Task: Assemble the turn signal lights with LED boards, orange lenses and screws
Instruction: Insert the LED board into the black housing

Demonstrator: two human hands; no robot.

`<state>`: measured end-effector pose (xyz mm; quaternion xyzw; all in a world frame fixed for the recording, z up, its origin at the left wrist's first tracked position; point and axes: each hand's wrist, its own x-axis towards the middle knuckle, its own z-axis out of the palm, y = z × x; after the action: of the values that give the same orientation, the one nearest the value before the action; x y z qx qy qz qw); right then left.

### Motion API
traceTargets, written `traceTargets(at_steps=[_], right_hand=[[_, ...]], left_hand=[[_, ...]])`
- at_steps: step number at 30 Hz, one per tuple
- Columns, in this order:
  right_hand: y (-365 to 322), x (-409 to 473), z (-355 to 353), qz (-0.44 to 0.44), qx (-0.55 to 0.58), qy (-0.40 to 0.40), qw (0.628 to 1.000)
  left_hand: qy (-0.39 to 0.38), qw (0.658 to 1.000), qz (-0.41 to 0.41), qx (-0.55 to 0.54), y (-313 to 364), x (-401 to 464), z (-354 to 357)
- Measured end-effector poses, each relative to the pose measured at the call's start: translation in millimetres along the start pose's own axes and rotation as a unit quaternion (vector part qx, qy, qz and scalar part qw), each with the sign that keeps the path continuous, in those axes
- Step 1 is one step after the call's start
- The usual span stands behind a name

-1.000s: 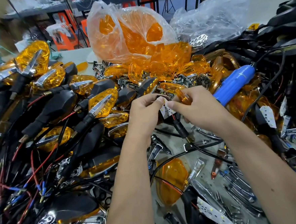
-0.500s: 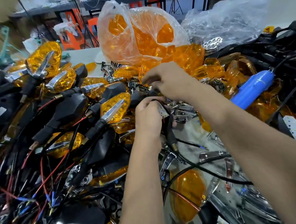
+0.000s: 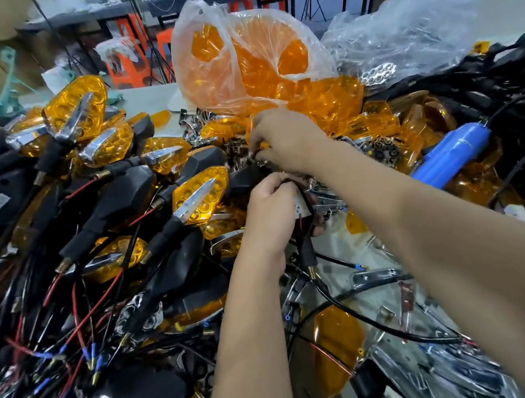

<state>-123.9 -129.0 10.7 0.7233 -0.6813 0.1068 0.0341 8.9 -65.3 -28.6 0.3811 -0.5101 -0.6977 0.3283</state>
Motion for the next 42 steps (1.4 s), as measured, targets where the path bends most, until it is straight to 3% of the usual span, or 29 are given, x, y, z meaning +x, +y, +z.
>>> traceTargets(at_steps=[2,4,7,14,20,25,33,42], right_hand=[[14.0,-19.2,-4.7,0.052,0.105,0.091,0.989],[27.7,-43.4,-11.2,0.134,0.227,0.184,0.947],[45.6,-83.8,-16.7,0.227,0.353,0.211,0.883],[61.3,-144.7,-15.2,0.279,0.295,0.235,0.883],[28.0,-159.1,-23.5,0.197,0.538,0.137,0.808],[25.4,-160.7,-15.6,0.201,0.528,0.150,0.811],[29.5,-168.1,-7.7,0.185,0.612,0.226,0.735],[28.9,-168.2,-3.1,0.167,0.617,0.269,0.720]], left_hand=[[-0.015,0.999,-0.006,-0.031,0.3,1.6,-0.3],[-0.033,0.997,-0.018,-0.072,0.5,2.7,0.0],[-0.058,0.991,-0.037,-0.114,-1.2,3.1,1.3],[-0.078,0.987,-0.060,-0.126,-5.0,2.1,3.8],[-0.065,0.994,-0.050,-0.074,-1.6,-1.5,7.4],[-0.088,0.994,-0.036,-0.061,1.2,-4.5,7.0],[-0.118,0.993,0.006,0.002,4.4,-8.5,2.8],[-0.134,0.990,0.021,0.021,8.9,-12.8,-5.2]])
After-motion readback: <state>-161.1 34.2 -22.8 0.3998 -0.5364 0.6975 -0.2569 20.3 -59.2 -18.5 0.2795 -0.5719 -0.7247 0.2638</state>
